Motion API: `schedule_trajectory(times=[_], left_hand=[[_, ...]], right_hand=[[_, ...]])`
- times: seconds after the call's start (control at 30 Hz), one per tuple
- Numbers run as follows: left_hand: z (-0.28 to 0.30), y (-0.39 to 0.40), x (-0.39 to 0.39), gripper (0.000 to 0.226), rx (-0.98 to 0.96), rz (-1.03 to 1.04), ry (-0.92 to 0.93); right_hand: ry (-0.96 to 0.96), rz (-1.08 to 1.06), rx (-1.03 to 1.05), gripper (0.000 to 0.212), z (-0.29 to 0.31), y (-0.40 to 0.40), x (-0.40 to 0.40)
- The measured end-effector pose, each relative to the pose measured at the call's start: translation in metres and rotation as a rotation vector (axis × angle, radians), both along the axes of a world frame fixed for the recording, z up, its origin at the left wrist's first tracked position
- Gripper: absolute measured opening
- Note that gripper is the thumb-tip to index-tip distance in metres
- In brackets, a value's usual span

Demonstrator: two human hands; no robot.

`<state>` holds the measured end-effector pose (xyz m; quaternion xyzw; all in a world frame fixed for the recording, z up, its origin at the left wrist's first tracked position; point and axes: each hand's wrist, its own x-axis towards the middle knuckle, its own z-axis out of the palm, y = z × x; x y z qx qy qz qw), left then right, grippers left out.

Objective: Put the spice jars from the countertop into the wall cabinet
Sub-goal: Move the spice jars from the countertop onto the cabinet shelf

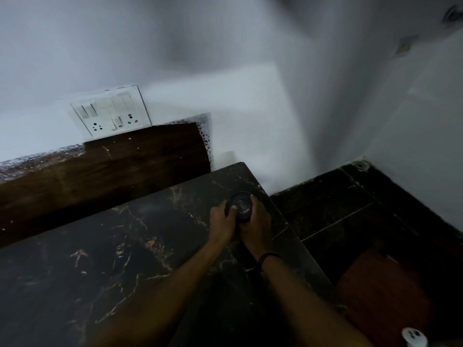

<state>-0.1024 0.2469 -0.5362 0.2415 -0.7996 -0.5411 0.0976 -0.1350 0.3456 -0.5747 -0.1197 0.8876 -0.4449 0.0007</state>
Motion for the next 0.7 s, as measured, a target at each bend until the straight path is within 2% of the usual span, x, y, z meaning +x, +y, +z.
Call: schedule_trajectory(times=[0.13, 0.23, 0.3, 0.4, 0.5, 0.7], left_hand=[[0.013, -0.005, 0.016, 0.026, 0.048, 0.139, 0.113], [0.029, -0.01, 0.024, 0.027, 0.144, 0.182, 0.166], [0.04, -0.014, 0.029, 0.029, 0.194, 0.158, 0.207], [0.049, -0.017, 0.038, 0.027, 0.331, 0.091, 0.215], [0.052, -0.017, 0.047, 0.032, 0.458, 0.056, 0.219], [0.047, -0.017, 0.065, 0.029, 0.531, 0.113, 0.184]], right_hand=[[0.103, 0.028, -0.207, 0.092, 0.024, 0.004, 0.001], [0.027, 0.104, -0.433, 0.089, 0.044, 0.011, 0.004], [-0.065, 0.136, -0.637, 0.081, 0.055, 0.014, 0.007], [-0.214, 0.142, -0.897, 0.055, 0.064, 0.016, 0.008], [-0.339, 0.089, -0.972, 0.041, 0.064, 0.013, 0.008], [-0.407, 0.098, -0.93, 0.035, 0.058, 0.009, 0.025]])
